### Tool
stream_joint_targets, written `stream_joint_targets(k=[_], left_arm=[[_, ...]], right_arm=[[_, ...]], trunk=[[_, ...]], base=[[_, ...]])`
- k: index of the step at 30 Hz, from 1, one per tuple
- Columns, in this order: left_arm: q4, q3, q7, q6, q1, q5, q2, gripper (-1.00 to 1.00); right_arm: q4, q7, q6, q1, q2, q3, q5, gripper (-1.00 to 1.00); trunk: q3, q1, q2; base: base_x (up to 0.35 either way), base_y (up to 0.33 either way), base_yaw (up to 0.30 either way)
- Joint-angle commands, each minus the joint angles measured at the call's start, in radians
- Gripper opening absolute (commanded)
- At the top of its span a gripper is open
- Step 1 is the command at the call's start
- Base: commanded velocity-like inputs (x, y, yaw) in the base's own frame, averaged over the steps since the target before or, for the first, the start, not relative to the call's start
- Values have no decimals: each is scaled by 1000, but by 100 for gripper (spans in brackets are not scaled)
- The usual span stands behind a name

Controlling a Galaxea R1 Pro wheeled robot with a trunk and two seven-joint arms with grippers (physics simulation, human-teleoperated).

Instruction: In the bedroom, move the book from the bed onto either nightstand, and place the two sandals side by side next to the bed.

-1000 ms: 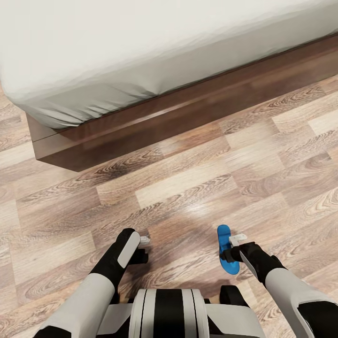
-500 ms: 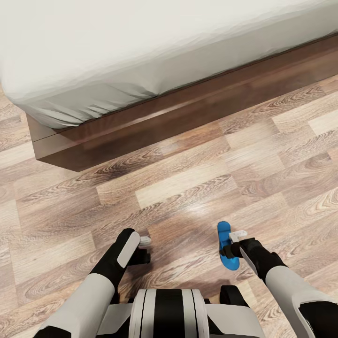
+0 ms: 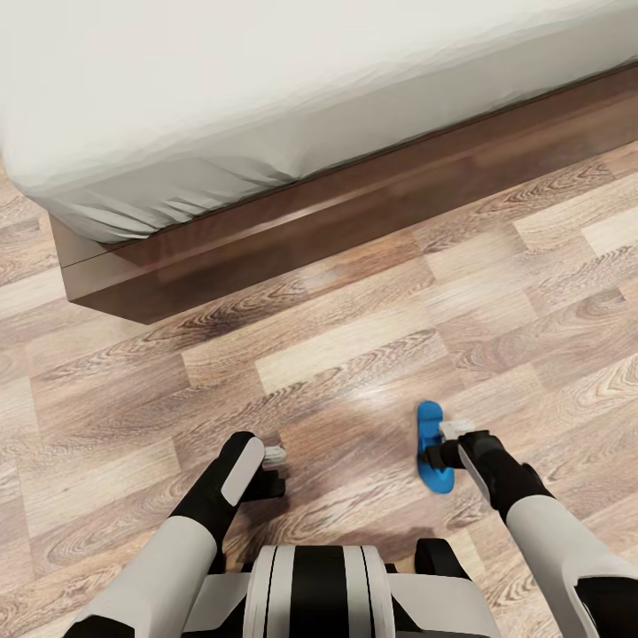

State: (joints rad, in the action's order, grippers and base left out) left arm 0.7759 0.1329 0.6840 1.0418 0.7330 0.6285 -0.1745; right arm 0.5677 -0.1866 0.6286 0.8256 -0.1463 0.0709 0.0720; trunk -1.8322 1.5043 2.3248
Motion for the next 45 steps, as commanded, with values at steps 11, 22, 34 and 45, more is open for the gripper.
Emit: stream_joint_targets(k=[11, 22, 34, 45], left_arm=[[-3, 19, 10, -18, 0, 10, 0, 100], [-4, 27, 9, -25, 0, 10, 0, 100], [-1, 29, 12, -26, 0, 10, 0, 100], [3, 30, 13, -27, 0, 9, 0, 100]], right_arm=[[34, -7, 25, -4, -1, -25, 6, -100], [51, -60, -7, -19, -2, -32, 5, -100], [122, -130, -19, -40, -5, -54, 7, -100], [201, -138, 18, -79, -3, -55, 8, -100]], trunk=[[0, 0, 0], [0, 0, 0], [0, 0, 0], [0, 0, 0]], base=[[0, 0, 0], [0, 0, 0], [0, 0, 0], [0, 0, 0]])
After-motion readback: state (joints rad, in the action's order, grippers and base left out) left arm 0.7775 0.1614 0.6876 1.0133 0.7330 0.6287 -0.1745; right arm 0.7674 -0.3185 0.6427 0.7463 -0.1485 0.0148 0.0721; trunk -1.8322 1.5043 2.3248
